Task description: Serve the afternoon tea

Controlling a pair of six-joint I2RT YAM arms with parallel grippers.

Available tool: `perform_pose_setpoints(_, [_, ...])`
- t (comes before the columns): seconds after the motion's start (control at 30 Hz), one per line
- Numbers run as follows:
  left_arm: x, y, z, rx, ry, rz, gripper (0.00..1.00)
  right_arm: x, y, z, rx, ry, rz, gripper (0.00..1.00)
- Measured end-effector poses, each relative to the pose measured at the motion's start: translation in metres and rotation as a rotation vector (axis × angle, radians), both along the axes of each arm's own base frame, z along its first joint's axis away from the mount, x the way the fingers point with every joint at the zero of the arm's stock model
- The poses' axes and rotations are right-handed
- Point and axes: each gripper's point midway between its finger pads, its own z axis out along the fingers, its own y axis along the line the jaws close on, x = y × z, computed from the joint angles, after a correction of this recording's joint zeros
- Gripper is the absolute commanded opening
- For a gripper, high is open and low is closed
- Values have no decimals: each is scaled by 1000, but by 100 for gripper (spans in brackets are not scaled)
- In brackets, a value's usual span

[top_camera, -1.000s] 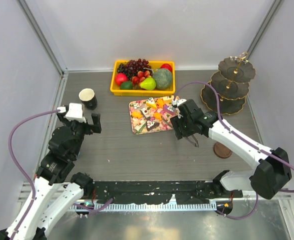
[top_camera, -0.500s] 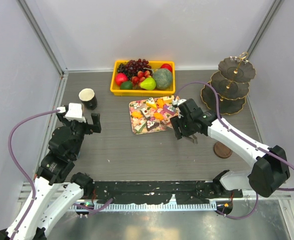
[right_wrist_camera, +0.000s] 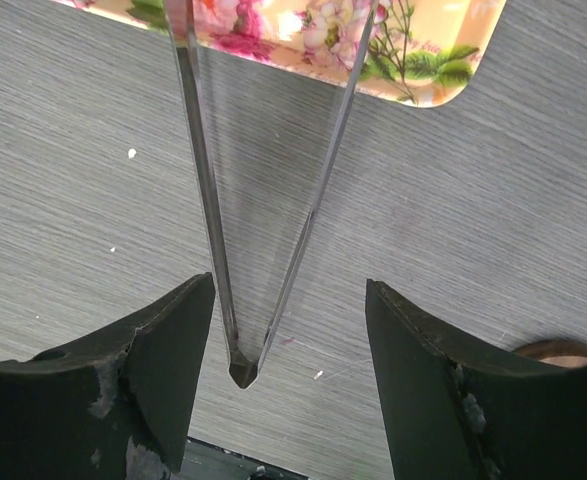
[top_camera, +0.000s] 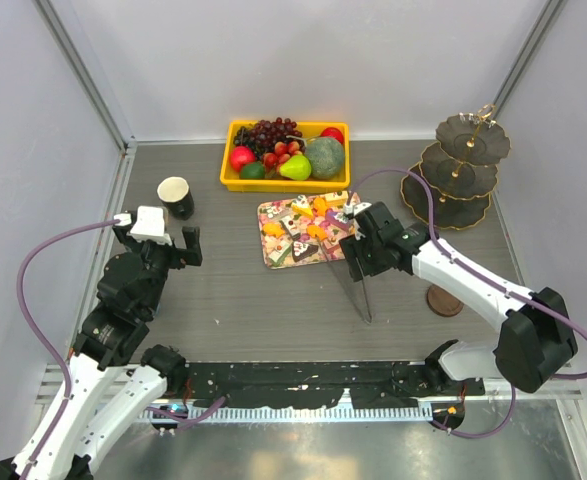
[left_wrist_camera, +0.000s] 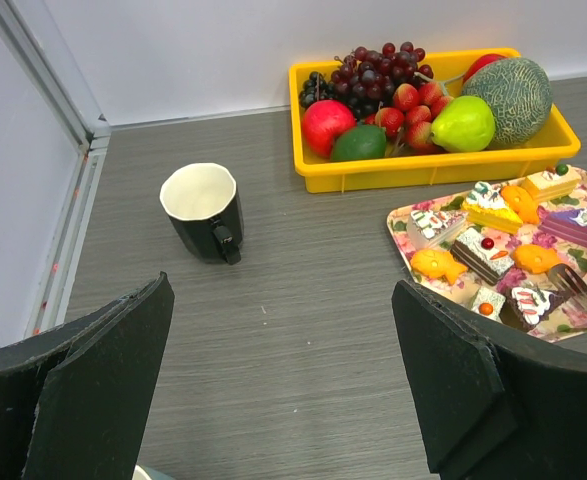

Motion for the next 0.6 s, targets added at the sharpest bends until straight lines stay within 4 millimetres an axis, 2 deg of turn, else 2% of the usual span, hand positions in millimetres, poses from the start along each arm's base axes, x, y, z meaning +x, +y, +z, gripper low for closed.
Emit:
perform_pose_setpoints(0.07, [0, 0, 0, 0, 0, 0, 99, 0, -1, -4, -2, -3, -8, 65])
perform_pose_setpoints(0.2, [-1, 0, 1, -2, -4, -1, 99, 1, -4, -19, -2, -12, -37, 54])
perform_pose_setpoints(0.33, [-2, 0, 2, -5, -8, -4, 99, 3, -5, -39, -6, -12, -73, 42])
perform_pose_setpoints(0.43, [-2, 0, 2, -4, -7, -5, 99, 8, -3, -56, -16, -4, -93, 39])
perform_pose_setpoints(0.6, [-2, -1, 2, -9, -7, -6, 99, 13, -1, -79, -27, 17, -113, 24])
